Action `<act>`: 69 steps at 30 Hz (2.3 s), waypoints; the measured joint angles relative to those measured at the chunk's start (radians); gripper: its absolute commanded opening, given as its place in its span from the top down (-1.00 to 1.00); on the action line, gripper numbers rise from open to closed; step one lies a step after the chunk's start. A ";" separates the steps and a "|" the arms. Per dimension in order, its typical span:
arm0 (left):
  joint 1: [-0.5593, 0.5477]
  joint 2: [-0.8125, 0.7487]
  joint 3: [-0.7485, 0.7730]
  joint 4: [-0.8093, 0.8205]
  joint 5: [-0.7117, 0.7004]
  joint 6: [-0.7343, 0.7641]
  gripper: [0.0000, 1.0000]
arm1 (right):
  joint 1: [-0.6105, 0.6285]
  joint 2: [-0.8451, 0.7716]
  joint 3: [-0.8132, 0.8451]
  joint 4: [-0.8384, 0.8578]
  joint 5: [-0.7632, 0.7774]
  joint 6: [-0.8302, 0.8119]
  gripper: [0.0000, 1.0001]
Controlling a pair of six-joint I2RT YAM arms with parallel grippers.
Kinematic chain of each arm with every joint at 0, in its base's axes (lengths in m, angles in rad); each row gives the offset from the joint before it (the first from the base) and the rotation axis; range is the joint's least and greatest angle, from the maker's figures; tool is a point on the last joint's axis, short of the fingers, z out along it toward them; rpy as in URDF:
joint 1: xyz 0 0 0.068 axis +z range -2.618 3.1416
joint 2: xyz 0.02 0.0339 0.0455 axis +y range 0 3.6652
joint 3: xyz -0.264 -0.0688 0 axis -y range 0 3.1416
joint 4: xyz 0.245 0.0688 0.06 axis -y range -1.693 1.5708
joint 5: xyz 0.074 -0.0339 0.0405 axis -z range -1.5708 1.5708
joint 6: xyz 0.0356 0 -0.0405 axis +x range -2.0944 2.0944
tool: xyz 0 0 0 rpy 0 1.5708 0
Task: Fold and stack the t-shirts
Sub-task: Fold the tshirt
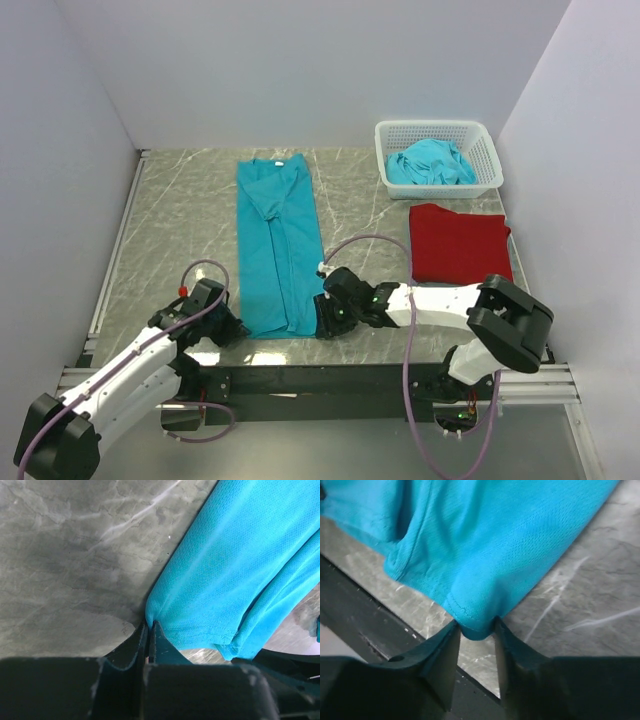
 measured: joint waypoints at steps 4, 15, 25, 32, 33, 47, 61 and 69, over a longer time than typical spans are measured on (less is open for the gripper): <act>0.000 -0.026 -0.008 -0.003 0.007 -0.008 0.99 | 0.004 0.021 0.020 -0.032 0.037 0.017 0.71; -0.001 -0.126 -0.018 -0.039 0.031 -0.023 0.99 | 0.035 -0.007 0.033 -0.073 0.080 0.027 1.00; -0.002 -0.025 0.089 0.087 -0.028 0.000 0.99 | -0.018 -0.004 0.241 -0.179 0.187 -0.040 1.00; -0.002 0.119 0.192 0.159 -0.152 0.053 0.99 | -0.111 0.047 0.399 -0.194 0.200 -0.116 1.00; -0.002 0.138 0.214 0.162 -0.173 0.066 0.99 | -0.121 0.064 0.425 -0.196 0.200 -0.126 1.00; 0.081 0.367 0.412 0.297 -0.283 0.246 0.99 | -0.220 0.223 0.649 -0.220 0.188 -0.216 1.00; 0.202 0.546 0.494 0.424 -0.210 0.339 0.74 | -0.309 0.383 0.803 -0.220 0.126 -0.277 1.00; 0.252 0.651 0.543 0.494 -0.150 0.388 0.78 | -0.326 0.458 0.877 -0.204 0.119 -0.286 1.00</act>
